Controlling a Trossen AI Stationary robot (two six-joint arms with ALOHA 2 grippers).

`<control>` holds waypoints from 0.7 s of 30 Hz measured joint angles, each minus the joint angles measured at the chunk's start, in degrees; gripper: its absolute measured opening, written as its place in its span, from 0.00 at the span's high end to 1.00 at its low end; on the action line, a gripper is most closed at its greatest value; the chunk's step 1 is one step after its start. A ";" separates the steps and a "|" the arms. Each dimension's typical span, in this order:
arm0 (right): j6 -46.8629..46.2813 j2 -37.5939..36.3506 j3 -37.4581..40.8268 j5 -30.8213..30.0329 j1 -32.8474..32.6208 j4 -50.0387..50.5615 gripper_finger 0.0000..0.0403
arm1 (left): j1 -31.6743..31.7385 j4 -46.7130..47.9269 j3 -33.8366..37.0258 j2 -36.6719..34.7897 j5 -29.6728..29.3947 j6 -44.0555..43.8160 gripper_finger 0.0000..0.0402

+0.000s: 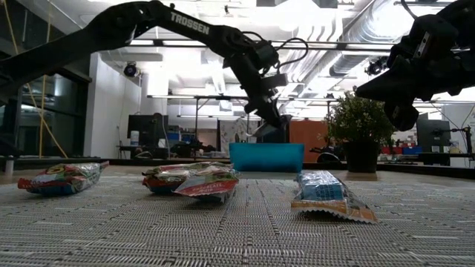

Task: Pick and place Granola Bars by type
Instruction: Put the blue granola bar into the blue bin, then put the yellow granola bar into the left transparent bin

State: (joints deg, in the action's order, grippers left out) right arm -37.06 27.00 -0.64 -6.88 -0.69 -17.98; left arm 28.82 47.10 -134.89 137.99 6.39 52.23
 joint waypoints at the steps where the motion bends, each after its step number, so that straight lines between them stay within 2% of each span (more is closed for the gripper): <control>1: 0.02 0.00 0.00 0.00 0.02 0.00 1.00 | 0.00 0.08 0.00 0.00 -0.03 0.02 0.81; 8: 0.00 0.00 0.00 0.00 0.02 0.00 1.00 | -0.35 0.20 -0.02 0.00 -4.15 0.53 0.80; 15: 0.00 -0.02 0.02 0.00 0.00 0.00 1.00 | -0.72 2.22 -0.04 0.00 -4.52 1.27 0.70; 21: 0.01 0.00 0.00 0.00 0.00 0.00 1.00 | -1.16 2.33 -0.07 -0.02 -8.30 1.53 0.64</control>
State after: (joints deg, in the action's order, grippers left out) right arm -37.04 27.00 -0.64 -6.88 -0.68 -17.98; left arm 27.66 49.43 -134.96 137.97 -1.91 53.76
